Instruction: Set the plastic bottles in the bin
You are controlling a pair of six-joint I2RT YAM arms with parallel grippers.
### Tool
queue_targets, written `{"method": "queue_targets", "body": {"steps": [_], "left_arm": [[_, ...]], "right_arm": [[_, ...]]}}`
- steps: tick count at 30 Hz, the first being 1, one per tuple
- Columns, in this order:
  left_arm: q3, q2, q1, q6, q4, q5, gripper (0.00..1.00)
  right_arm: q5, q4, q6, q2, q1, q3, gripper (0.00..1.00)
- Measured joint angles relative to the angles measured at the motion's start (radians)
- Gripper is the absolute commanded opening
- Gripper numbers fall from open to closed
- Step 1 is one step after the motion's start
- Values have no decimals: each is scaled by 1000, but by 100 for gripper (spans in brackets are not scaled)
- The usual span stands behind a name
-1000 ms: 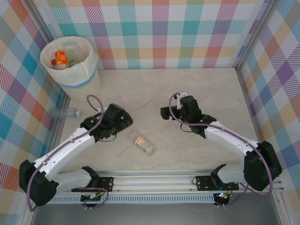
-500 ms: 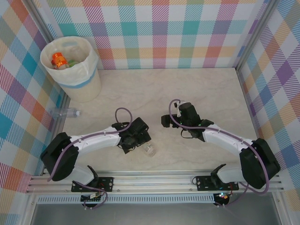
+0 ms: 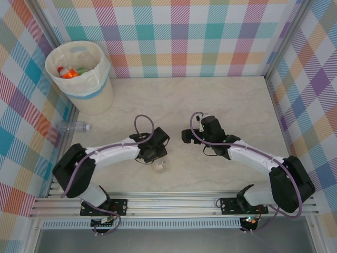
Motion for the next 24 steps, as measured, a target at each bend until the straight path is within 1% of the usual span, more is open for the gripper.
{"method": "queue_targets", "body": {"steps": [1,3,5,8,9,11,15,21,22,24], "left_arm": [[19,-55,50,44,-14,-17,54],[79,-156,179,136,-36,-53,55],[185,-240,338,244,-51,-95,56],[378,-294,527,391,-40,-168,56],[441,-299,575,431,-29,-180,56],[572,-281,648,504,-14,-193,56],[771,-176,745,572,7,-182,57],[970,84,889,560,17,-122,56],[1005,132,905,550,12,-117,57],[1065,213,930,529,7,-113,62]], "right_arm": [[5,0,-1,-2,0,0,100],[10,4,-4,-2,0,0,100],[15,14,-9,-2,0,1,100],[16,26,-18,-2,0,10,99],[16,30,-19,-2,0,14,99],[16,38,-19,-1,0,26,99],[8,53,-16,8,0,48,99],[1,61,3,8,0,51,99],[1,61,5,8,0,51,99],[1,60,9,7,0,51,99]]}}
